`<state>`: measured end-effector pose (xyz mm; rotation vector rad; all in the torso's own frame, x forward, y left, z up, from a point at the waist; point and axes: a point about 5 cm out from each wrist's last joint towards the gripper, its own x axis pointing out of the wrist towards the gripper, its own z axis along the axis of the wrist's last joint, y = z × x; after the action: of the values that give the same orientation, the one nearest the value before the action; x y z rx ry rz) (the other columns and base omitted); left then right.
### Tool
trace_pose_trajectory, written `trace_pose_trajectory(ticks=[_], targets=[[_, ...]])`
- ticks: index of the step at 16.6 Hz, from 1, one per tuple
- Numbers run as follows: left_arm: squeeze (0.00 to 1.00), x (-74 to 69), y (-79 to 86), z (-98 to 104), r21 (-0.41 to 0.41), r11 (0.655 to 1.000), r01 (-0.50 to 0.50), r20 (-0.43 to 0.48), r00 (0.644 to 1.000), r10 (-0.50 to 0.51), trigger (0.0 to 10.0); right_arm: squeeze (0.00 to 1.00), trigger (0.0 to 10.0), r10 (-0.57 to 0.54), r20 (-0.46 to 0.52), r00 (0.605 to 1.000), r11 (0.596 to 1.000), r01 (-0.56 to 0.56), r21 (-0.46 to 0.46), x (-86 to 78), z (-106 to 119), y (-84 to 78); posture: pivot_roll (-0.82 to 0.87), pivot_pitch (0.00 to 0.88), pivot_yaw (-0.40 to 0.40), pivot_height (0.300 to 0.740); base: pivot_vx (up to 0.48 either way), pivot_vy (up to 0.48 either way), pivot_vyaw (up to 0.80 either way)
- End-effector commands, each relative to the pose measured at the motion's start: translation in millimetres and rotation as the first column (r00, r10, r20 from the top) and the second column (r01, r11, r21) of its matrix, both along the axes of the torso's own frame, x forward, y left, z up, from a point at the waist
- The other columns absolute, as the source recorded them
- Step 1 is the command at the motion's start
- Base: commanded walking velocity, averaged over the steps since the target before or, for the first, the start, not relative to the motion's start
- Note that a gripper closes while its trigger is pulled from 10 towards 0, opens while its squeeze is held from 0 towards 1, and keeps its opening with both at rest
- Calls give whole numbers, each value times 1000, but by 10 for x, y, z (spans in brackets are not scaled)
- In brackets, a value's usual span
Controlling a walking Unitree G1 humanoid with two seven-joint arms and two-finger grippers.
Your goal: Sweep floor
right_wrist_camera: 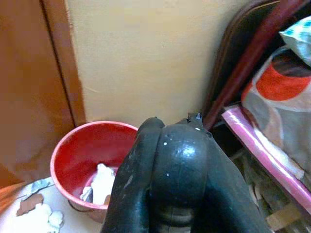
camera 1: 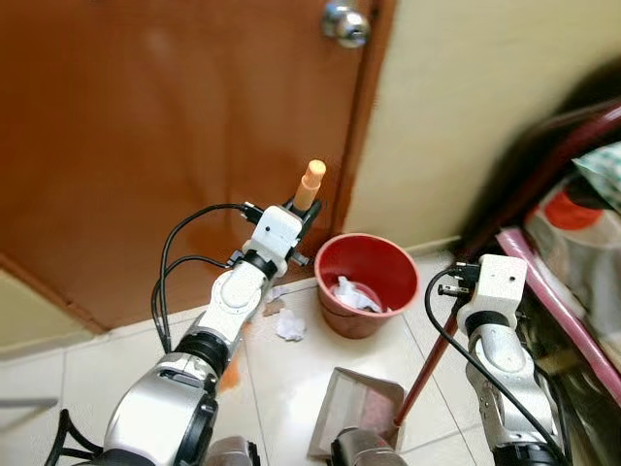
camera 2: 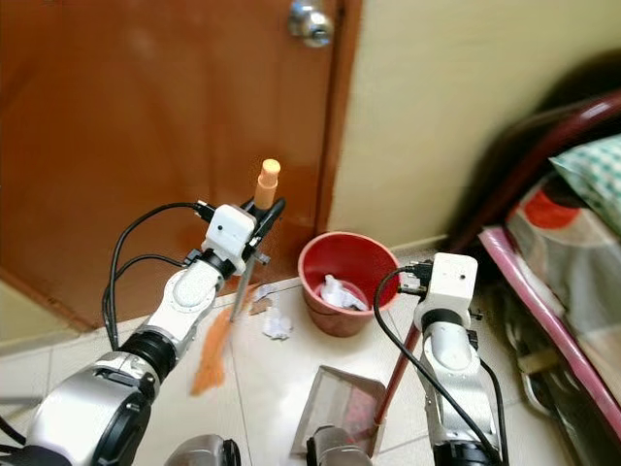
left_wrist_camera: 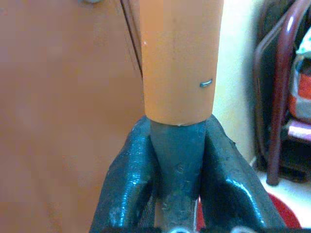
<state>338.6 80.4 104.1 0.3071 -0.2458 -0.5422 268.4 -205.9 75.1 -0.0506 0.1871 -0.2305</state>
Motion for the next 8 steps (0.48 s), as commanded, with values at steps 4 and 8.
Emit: trace_pose_trajectory(ticks=[4, 8], targets=[[0, -146, -293, 5, 27, 971, 240, 24, 970, -240, 10000, 0, 10000, -6, -68, 998, 1000, 6, -7, -23, -109, -74, -83, 104, -33, 740, 0, 0, 0], [0, -371, -545, -99, -31, 927, 373, 13, 928, -373, 10000, 0, 10000, 12, -81, 997, 1000, -12, -1, -3, -125, -48, -80, 108, -38, 740, 0, 0, 0]])
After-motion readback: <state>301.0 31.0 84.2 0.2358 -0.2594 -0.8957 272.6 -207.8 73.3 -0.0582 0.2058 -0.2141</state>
